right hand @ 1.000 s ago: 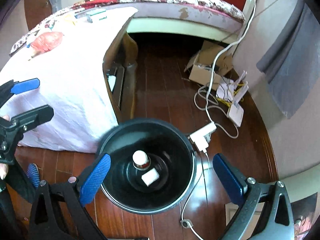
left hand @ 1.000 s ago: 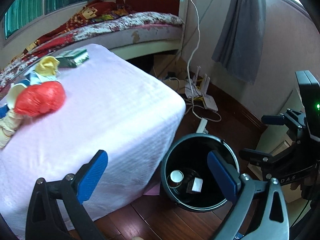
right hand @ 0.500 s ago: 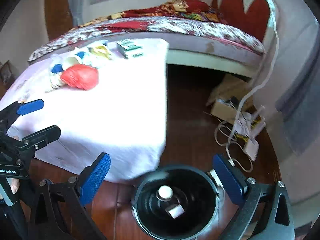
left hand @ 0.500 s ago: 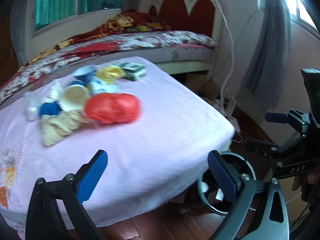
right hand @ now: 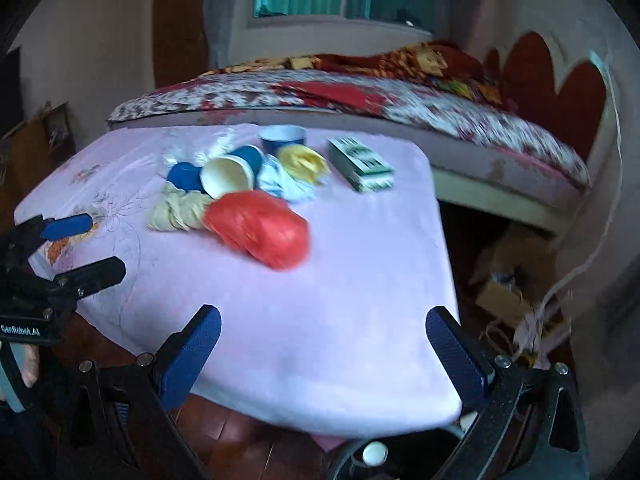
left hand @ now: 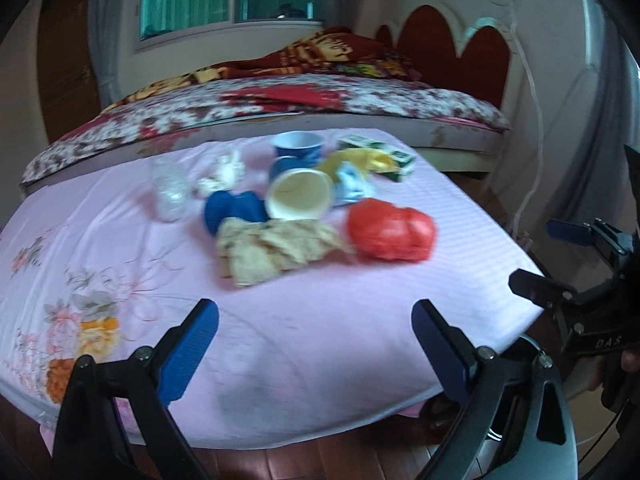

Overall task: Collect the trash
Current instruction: 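Grasp the beige cloth with the left tool while the right tool grasps the red plastic bag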

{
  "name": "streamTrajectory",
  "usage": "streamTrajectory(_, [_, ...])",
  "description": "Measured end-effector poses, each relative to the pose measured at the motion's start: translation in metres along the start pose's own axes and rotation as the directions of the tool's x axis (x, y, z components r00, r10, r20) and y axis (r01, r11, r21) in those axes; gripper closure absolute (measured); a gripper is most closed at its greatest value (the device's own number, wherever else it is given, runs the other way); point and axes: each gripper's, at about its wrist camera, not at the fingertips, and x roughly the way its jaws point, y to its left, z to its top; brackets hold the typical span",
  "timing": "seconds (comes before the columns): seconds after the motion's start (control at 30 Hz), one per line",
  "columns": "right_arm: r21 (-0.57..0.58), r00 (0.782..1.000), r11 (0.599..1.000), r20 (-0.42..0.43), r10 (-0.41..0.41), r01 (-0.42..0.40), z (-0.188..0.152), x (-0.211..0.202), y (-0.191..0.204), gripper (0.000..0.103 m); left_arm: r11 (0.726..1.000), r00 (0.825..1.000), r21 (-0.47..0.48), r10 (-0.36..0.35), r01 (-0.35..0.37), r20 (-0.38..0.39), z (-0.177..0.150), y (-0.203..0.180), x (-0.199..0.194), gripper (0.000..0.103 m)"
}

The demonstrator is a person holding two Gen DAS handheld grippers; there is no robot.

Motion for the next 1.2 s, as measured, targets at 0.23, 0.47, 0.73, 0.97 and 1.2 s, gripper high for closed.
streamTrajectory(0.23, [0.014, 0.999, 1.0, -0.037, -0.008, 0.008, 0.032, 0.036, 0.016, 0.0, 0.998, 0.999, -0.059, 0.016, -0.019, -0.049, 0.006, 0.039, 0.031, 0.012])
streamTrajectory(0.47, [-0.003, 0.994, 0.999, -0.099, 0.05, -0.051, 0.043, 0.084, 0.026, 0.0, 0.999, 0.997, -0.05, 0.016, -0.019, -0.073, 0.016, 0.045, 0.062, 0.016])
streamTrajectory(0.73, [0.025, 0.986, 0.995, -0.136, 0.095, -0.093, 0.048, 0.124, 0.015, 0.017, 0.999, 0.992, -0.053, -0.005, -0.002, -0.128, 0.024, 0.046, 0.1, 0.017])
streamTrajectory(0.97, [0.074, 0.978, 0.986, -0.137, 0.16, -0.151, 0.051, 0.135, 0.008, 0.041, 0.998, 0.989, -0.056, -0.04, 0.032, -0.143, 0.024, 0.041, 0.11, 0.033])
streamTrajectory(1.2, [0.078, 0.973, 0.98, -0.124, 0.193, -0.184, 0.048, 0.127, 0.011, 0.058, 0.997, 0.99, -0.055, -0.06, 0.053, -0.13, 0.023, 0.037, 0.101, 0.069])
